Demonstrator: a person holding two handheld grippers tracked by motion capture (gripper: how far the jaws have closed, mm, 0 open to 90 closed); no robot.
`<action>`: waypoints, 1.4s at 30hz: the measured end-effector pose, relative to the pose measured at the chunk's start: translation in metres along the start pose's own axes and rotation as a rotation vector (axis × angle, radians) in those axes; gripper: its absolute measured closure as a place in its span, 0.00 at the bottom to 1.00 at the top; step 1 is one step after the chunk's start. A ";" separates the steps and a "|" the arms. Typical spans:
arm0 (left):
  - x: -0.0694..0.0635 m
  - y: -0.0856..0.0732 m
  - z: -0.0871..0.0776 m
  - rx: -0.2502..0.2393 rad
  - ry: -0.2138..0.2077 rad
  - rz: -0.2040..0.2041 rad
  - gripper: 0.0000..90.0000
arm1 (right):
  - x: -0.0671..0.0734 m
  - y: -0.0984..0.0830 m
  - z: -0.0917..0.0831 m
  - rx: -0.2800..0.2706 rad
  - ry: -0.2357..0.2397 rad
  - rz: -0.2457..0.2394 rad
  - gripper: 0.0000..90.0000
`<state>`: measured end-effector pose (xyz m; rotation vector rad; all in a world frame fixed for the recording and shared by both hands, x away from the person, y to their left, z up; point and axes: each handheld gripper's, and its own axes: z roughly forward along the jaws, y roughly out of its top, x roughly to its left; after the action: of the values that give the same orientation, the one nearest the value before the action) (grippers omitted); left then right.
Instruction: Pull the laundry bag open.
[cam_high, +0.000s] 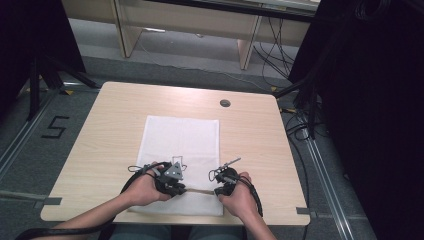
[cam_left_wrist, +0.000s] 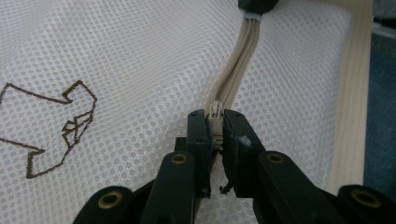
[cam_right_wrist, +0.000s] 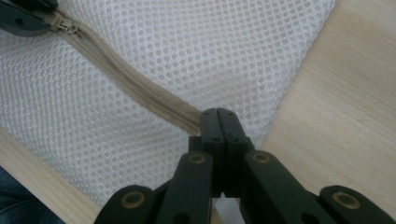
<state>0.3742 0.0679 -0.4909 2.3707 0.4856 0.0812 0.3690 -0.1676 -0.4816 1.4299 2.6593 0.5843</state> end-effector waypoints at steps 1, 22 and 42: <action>0.002 -0.001 -0.001 -0.014 -0.011 -0.020 0.90 | 0.000 0.000 0.000 -0.004 -0.008 -0.016 1.00; 0.000 -0.008 0.013 -0.068 -0.044 -0.146 0.87 | 0.001 -0.001 -0.001 0.011 -0.015 0.017 1.00; 0.001 -0.003 -0.002 -0.091 -0.062 -0.220 0.97 | 0.002 0.001 0.000 0.010 -0.023 -0.022 1.00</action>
<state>0.3737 0.0713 -0.4913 2.2096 0.6937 -0.0689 0.3687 -0.1651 -0.4811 1.3995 2.6602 0.5500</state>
